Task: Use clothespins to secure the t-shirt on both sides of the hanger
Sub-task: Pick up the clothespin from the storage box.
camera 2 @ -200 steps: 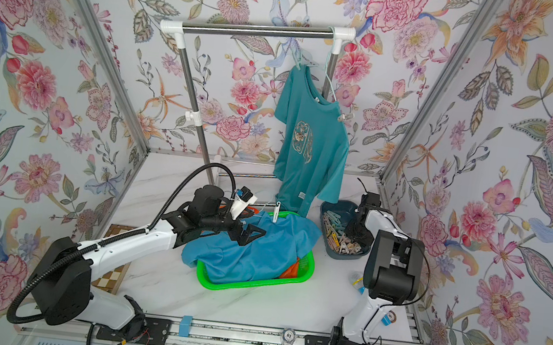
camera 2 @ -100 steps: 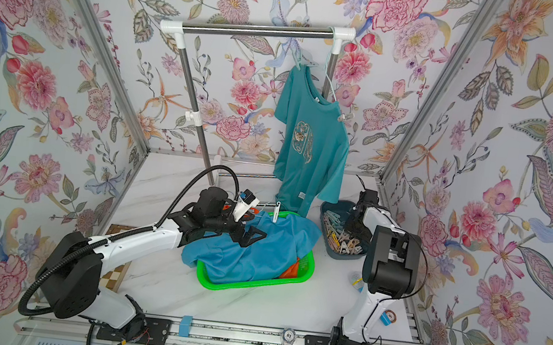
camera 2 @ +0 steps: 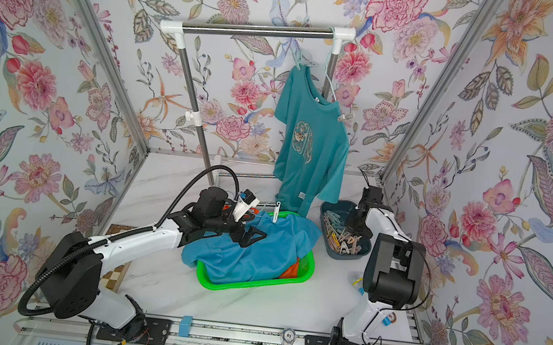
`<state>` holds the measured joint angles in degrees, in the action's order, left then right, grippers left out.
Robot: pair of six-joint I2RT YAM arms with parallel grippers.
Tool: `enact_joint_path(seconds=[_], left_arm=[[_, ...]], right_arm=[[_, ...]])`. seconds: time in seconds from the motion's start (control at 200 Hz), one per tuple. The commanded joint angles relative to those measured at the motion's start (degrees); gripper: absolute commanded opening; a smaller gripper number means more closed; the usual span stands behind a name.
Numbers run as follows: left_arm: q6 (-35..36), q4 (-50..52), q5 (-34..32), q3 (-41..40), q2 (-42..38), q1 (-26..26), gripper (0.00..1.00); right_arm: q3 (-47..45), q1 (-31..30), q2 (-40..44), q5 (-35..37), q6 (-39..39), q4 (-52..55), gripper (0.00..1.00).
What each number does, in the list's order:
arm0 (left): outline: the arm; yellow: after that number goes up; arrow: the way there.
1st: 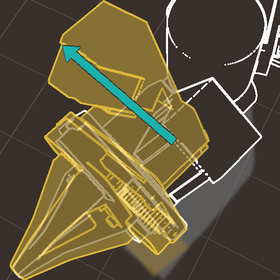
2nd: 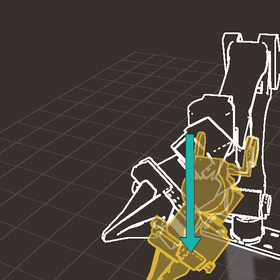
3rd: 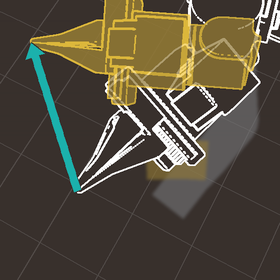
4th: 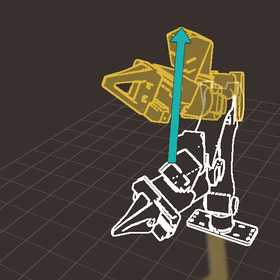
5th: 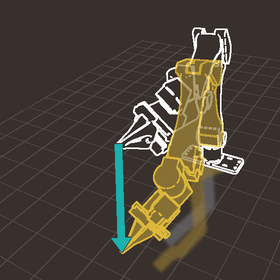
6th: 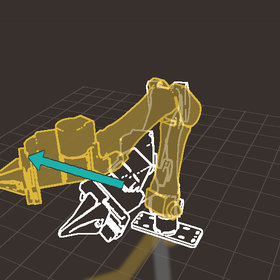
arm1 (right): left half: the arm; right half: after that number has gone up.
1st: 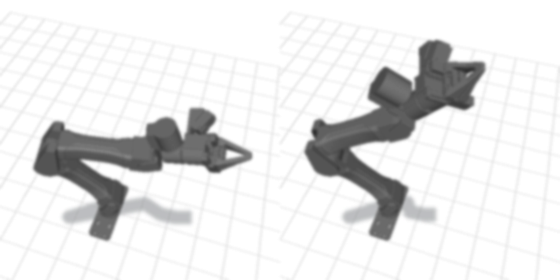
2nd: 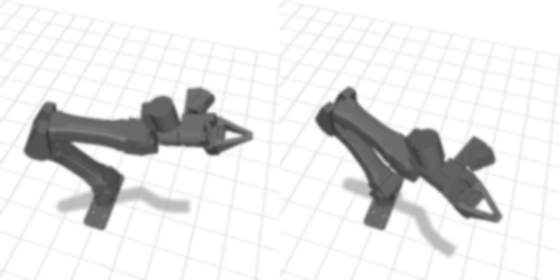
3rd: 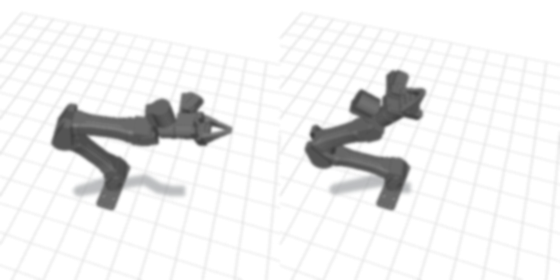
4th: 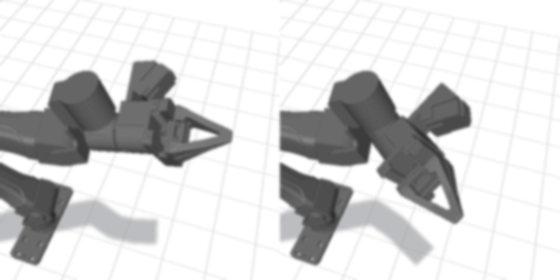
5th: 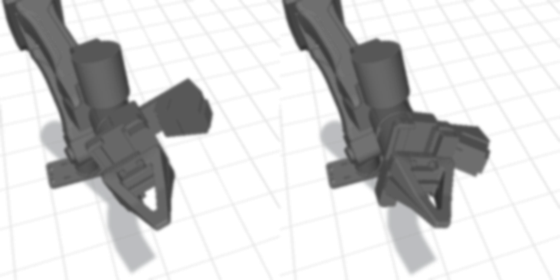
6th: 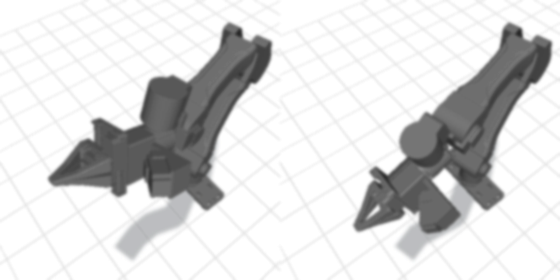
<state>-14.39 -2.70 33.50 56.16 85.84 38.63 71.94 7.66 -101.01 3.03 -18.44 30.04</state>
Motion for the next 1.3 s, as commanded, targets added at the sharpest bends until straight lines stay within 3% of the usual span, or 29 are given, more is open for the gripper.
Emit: enact_joint_path(seconds=[0.0, 0.27, 0.465, 0.641, 0.821, 1.016, 1.141, 1.296], left_arm=[[-0.9, -1.7, 1.4, 0.5, -2.3, -0.2, 1.0], [-3.0, -4.5, 1.5, -0.4, -4.3, -0.2, 1.0], [-5.1, -6.4, 1.9, -0.6, -5.4, -0.2, 1.0], [-9.4, -11.2, 4.4, -0.9, -5.9, -0.2, 1.0], [-10.5, -11.5, 4.1, -1.2, -7.4, -0.4, 1.0], [-17.0, -18.1, 7.9, -2.7, -9.5, -0.9, 1.0], [-22.6, -23.5, 11.4, -3.4, -10.1, -0.9, 1.0], [-27.1, -29.4, 13.1, -5.7, -11.9, -0.9, 1.0]], right_arm=[[-0.4, -0.4, 5.1, -5.1, 0.1, -1.9, 0.03], [-2.1, -0.8, 13.4, -8.1, 3.0, -7.1, 0.0], [-7.8, -1.0, 19.2, -19.5, 3.8, -15.7, 0.0], [-16.6, -3.0, 33.6, -26.6, 0.6, -19.7, 0.0], [-22.3, -12.2, 51.9, -24.2, -0.6, -12.0, 0.0], [-27.2, -23.9, 67.2, -21.6, -8.5, -10.9, 0.0], [-26.9, -32.4, 68.0, -19.7, -10.5, -13.0, 0.0], [-21.2, -41.4, 57.6, -19.5, -6.4, -18.0, 0.0]])
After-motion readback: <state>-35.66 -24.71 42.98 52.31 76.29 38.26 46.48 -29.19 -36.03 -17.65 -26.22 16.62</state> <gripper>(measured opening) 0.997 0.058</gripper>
